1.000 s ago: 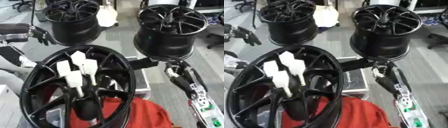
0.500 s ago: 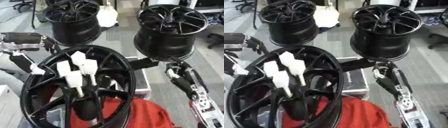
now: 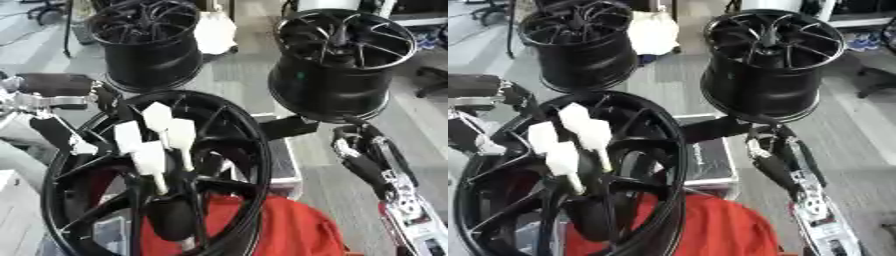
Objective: Pull the pin out of the wheel hub.
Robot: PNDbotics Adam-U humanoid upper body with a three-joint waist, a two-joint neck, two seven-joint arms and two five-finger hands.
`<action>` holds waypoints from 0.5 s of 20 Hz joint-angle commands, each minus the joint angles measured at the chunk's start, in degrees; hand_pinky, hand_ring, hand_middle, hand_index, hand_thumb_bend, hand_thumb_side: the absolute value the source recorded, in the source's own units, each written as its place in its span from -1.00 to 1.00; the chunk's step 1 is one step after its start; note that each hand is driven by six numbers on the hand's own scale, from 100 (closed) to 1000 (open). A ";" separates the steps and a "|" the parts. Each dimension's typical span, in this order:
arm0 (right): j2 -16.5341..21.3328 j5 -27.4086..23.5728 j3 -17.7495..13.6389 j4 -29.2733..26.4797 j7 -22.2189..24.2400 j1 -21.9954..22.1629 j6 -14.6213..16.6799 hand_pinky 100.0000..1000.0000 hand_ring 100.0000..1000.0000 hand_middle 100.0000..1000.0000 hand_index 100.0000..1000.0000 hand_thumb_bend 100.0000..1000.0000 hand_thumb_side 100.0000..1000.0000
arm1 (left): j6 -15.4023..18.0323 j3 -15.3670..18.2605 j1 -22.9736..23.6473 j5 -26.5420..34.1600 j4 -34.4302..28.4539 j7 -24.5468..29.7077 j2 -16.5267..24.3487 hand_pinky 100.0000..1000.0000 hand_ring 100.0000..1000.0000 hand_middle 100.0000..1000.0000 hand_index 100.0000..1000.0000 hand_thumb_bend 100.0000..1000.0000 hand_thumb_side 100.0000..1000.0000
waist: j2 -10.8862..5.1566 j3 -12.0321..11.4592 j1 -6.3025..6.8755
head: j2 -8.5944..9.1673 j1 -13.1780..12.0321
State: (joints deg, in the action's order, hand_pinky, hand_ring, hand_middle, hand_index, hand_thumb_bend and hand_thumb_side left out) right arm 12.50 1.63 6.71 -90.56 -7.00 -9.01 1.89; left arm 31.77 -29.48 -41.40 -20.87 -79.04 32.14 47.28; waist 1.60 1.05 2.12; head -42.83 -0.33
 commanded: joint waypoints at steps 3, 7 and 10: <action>1.04 0.34 -0.19 -0.53 0.08 -0.50 0.08 0.20 0.13 0.27 0.72 -1.00 -0.48 | 20.12 1.06 -1.38 -1.81 0.49 19.83 0.31 0.26 0.42 0.48 0.67 -0.46 -0.35 | -0.59 0.04 0.01 | -0.04 -0.05; 1.04 0.32 -0.19 -0.53 0.08 -0.49 0.08 0.20 0.13 0.27 0.72 -1.00 -0.48 | 20.17 1.19 -1.36 -3.53 1.50 19.83 -0.69 0.26 0.43 0.50 0.68 -0.48 -0.36 | -0.50 0.07 -0.02 | -0.06 0.00; 1.01 0.28 -0.16 -0.54 0.09 -0.55 0.08 0.20 0.13 0.27 0.72 -1.00 -0.48 | 20.19 0.82 -1.36 -4.47 2.08 19.83 -1.59 0.23 0.40 0.47 0.66 -0.50 -0.36 | -0.41 0.12 -0.08 | -0.06 -0.04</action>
State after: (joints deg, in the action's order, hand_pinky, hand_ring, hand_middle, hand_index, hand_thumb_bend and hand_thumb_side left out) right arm 12.50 1.63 6.71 -90.55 -7.00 -9.00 1.90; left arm 31.85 -29.43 -41.45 -24.78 -76.89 32.06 44.92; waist 1.67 1.13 2.05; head -42.83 -0.32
